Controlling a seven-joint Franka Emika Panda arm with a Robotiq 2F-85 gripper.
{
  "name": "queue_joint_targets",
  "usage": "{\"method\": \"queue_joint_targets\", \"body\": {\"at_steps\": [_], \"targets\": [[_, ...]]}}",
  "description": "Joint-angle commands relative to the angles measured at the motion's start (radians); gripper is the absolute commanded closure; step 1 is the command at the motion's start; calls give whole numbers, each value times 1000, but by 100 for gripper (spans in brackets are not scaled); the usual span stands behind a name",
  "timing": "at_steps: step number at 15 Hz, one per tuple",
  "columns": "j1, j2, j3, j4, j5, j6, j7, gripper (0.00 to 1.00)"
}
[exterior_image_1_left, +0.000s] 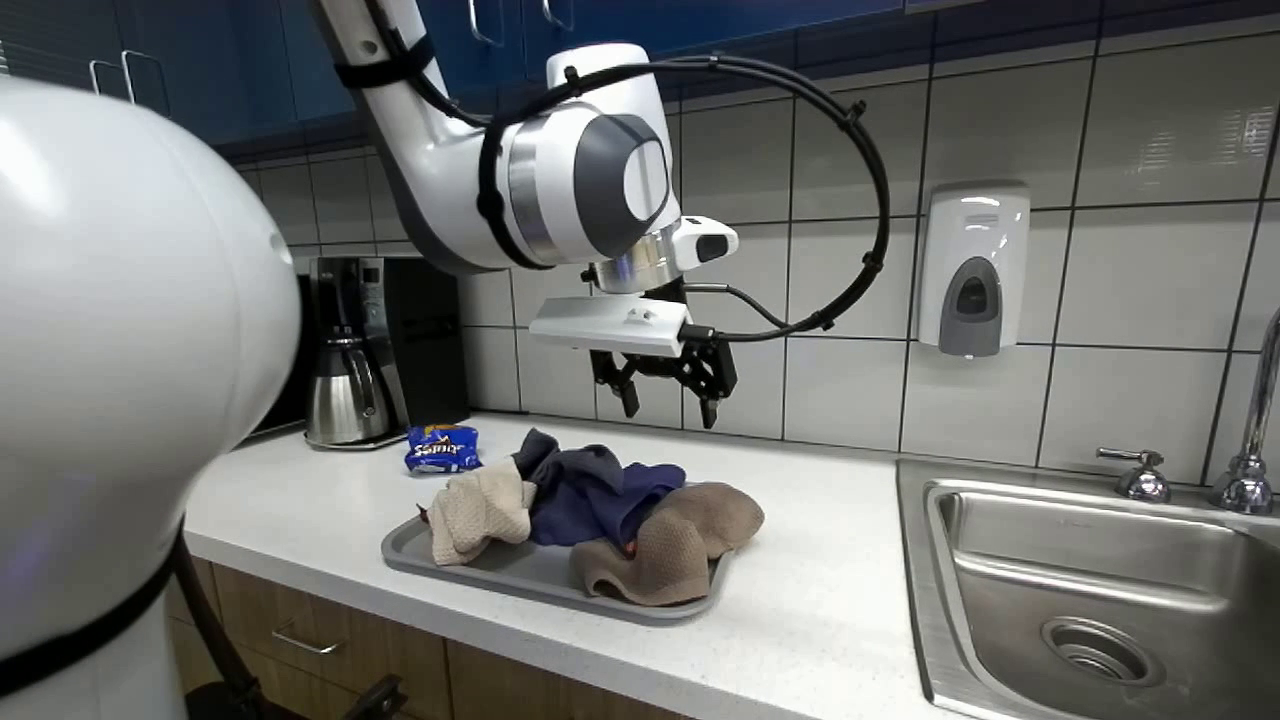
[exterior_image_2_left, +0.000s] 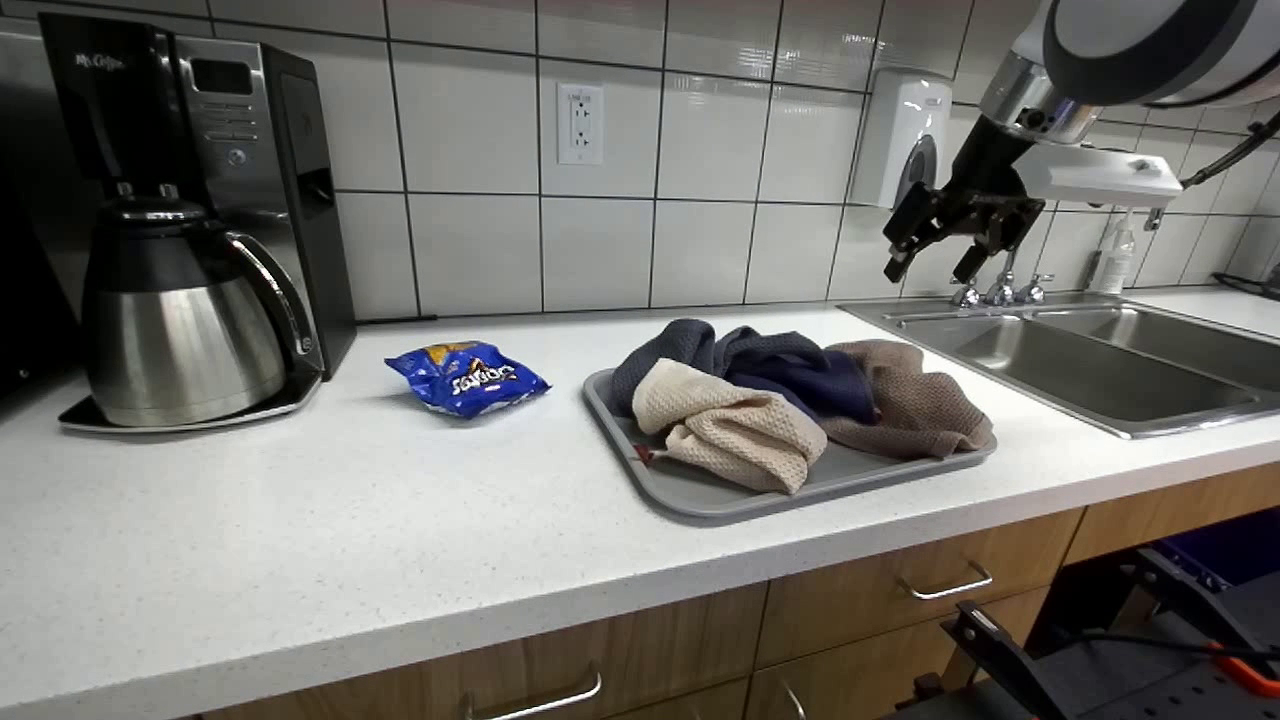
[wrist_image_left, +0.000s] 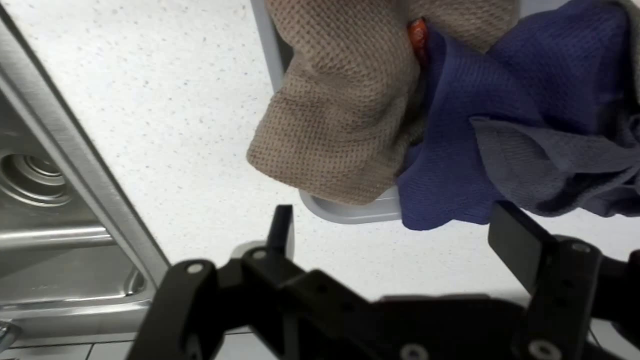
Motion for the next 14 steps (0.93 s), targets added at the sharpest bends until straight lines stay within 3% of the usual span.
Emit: {"method": "queue_joint_targets", "body": {"at_steps": [1,5,14], "targets": [[140,-38,-118,0,70,-17,-85,0],[177,-36,-162,-1,30,-26,-75,0],[164,-8,-149,0,34,-5,-55,0]]}}
